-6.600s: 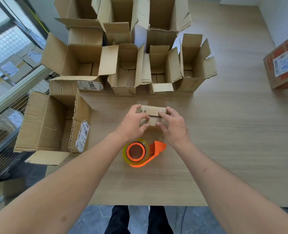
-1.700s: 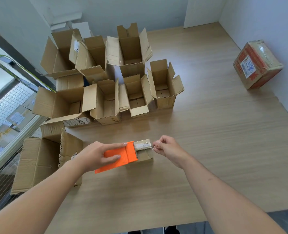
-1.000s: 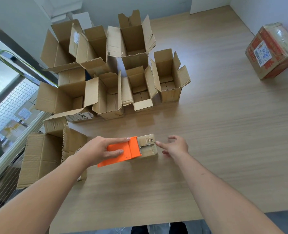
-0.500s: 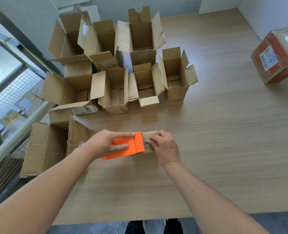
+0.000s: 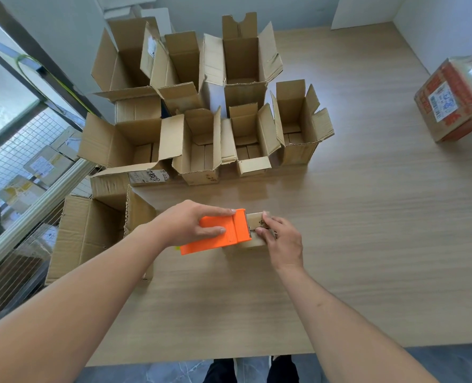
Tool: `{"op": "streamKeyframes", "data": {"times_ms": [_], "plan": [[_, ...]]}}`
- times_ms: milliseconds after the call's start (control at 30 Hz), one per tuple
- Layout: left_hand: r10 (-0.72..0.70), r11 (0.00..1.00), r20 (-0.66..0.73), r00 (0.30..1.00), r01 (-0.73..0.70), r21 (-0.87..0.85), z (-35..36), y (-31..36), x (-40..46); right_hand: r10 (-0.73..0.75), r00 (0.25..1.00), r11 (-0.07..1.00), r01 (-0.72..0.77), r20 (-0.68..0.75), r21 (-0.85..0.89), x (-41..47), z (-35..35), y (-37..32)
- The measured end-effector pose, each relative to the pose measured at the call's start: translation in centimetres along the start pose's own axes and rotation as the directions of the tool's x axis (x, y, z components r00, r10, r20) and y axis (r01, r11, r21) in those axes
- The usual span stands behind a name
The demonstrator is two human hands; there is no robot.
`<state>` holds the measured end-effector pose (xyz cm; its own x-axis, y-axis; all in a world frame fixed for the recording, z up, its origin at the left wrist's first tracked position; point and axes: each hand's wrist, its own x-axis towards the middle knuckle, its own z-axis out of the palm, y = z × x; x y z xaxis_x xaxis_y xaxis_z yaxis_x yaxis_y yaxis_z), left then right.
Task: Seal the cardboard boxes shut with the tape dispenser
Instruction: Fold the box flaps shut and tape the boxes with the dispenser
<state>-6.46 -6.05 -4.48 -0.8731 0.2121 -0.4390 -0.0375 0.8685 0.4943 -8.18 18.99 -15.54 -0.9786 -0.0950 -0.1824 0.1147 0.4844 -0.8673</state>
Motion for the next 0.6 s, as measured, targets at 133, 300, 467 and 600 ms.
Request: {"op": "streamKeyframes", "data": {"times_ms": [133,300,467,600], "plan": [[0.008,1.000,0.016,1.000,-0.008,0.007,-1.3,-0.5,-0.3,0.024,1.000,1.000,-0.024,0.013,-0.003,-0.1,-0.2,0.2],[-0.009,0.999,0.082,0.997,0.012,-0.038,-1.9,-2.1,-1.2,0.121,0.992,0.992,-0.122,0.022,0.042,-0.1,-0.4,0.0],[-0.011,0.997,0.102,0.995,0.019,-0.078,-1.9,-2.7,-1.6,0.198,0.980,0.979,-0.198,0.000,0.042,-0.4,-0.4,-0.5],[-0.037,0.999,0.116,0.993,0.039,-0.021,-2.9,-4.1,-2.5,0.226,0.974,0.974,-0.226,-0.027,0.026,-0.1,-1.3,-1.1]]}}
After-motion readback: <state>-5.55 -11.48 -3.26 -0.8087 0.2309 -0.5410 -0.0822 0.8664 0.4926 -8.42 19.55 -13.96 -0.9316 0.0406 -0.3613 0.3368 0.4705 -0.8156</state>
